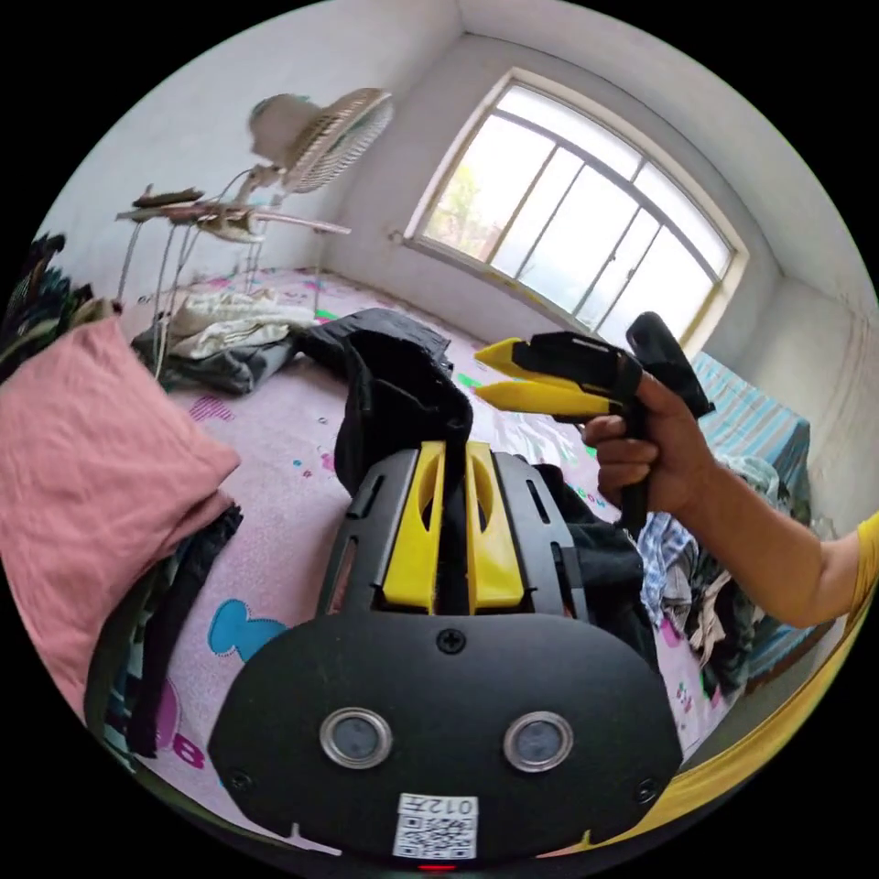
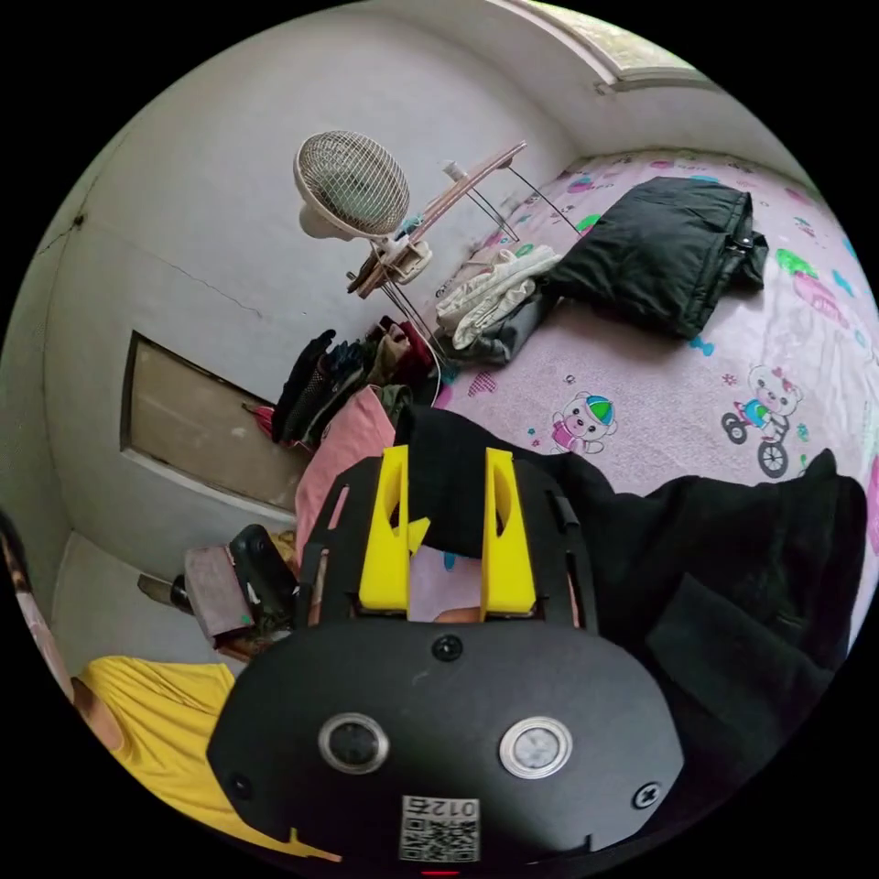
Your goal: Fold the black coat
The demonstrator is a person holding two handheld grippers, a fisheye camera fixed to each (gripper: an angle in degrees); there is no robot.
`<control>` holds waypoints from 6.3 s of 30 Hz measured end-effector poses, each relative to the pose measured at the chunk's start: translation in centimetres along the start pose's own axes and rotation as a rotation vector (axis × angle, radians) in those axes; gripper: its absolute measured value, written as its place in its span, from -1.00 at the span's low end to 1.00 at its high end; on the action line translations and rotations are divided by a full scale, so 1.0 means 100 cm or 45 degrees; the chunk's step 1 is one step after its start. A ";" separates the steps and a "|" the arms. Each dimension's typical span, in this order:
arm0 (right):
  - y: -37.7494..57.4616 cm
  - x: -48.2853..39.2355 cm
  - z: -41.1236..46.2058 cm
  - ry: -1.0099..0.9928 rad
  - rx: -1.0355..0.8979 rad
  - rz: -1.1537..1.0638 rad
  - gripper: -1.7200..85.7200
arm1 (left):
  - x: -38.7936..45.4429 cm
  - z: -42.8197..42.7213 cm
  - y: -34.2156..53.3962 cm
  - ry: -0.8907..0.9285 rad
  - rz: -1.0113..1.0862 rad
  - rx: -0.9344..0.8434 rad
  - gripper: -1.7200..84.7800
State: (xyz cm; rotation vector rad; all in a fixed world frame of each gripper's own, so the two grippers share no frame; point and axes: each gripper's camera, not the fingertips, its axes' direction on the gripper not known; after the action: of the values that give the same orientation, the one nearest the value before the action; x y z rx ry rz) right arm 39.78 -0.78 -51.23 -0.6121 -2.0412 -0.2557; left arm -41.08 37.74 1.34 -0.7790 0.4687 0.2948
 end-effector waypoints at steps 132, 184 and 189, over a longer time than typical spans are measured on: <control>0.014 0.085 0.093 0.669 -0.152 -0.392 -0.89 | 0.044 0.194 -0.131 0.077 0.002 -0.790 -0.95; 0.151 0.277 -0.152 0.778 0.415 0.392 -0.95 | 0.066 0.233 -0.132 -0.171 0.573 -0.613 -0.95; 0.181 0.348 -0.174 0.537 0.442 0.550 -0.96 | 0.051 0.262 -0.109 -0.200 0.587 -0.674 -0.96</control>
State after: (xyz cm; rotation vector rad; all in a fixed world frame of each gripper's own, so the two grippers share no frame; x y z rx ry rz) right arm 47.58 18.48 -13.73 -0.6934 -1.4591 0.2078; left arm -24.37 49.87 21.51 -1.1474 0.4213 0.9290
